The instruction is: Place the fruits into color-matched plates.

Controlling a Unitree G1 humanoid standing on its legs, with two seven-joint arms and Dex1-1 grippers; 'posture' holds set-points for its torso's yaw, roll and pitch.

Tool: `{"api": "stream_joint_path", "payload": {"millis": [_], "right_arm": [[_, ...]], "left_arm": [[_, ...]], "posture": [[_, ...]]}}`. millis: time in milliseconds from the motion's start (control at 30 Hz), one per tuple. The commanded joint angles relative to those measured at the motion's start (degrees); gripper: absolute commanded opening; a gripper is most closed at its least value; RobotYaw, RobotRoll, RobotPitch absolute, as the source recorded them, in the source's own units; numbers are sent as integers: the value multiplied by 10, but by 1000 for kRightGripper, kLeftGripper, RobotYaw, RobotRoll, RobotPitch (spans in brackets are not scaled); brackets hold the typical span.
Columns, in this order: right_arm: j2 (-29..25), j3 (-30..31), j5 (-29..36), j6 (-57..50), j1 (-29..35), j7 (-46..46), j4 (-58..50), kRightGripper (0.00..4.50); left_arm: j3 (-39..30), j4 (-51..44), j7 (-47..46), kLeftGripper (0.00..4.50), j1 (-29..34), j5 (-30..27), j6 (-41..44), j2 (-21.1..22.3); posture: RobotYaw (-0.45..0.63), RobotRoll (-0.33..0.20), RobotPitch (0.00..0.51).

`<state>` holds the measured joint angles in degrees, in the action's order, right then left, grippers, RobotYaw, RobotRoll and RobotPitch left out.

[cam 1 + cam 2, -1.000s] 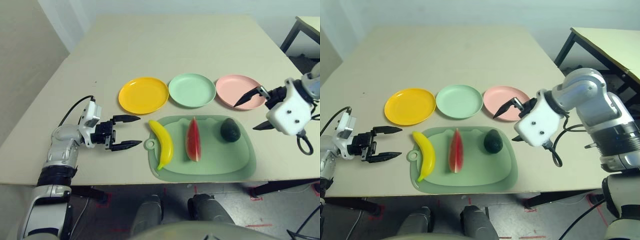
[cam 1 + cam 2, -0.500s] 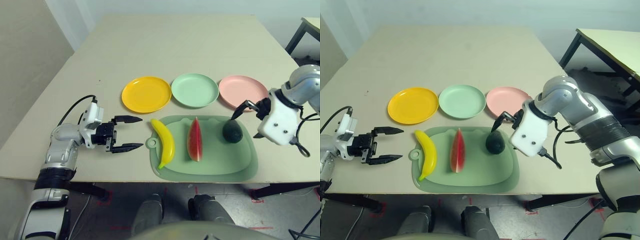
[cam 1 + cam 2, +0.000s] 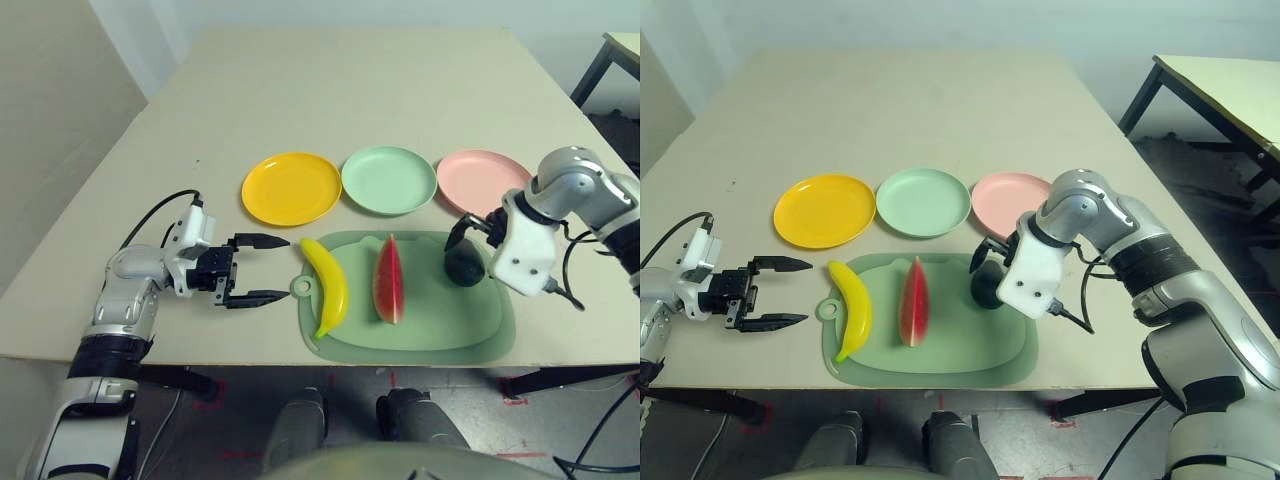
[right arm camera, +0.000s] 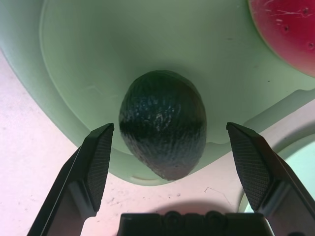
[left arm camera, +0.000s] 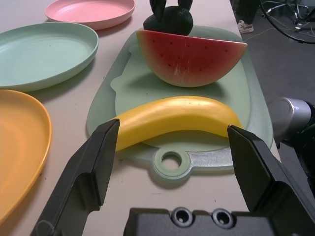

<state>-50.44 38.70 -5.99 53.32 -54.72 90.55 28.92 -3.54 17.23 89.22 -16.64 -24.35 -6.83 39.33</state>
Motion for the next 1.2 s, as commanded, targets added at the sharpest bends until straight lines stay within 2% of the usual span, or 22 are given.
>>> {"api": "stream_joint_path", "payload": {"millis": [33,533,633,733,767,1033,1200], "right_arm": [[4,-12,-10,-4,8,-4,0,4500],[6,-16,-15,-38,26,-4,-10,4500],[8,-17,-17,-41,26,-4,-10,4045],[11,-21,-19,-43,26,-3,-8,3043],[11,-22,-19,-43,25,-2,-8,2918],[22,-32,-13,-57,7,4,4,2918],[26,-41,13,-93,-10,19,-3,2918]], "left_arm": [[8,-15,-1,4460,9,4,1,6],[2,-24,-17,4460,3,4,-19,8],[3,-26,-18,4500,4,4,-19,8],[3,-27,-19,4500,4,4,-20,9],[3,-27,-20,4500,4,4,-20,9],[0,-23,-29,4500,-5,-4,-7,4],[-10,-20,-52,4500,-13,-15,6,-4]], "posture": [[22,0,93],[35,0,88],[36,0,87],[36,0,87],[36,0,87],[26,0,88],[17,0,85]]}}
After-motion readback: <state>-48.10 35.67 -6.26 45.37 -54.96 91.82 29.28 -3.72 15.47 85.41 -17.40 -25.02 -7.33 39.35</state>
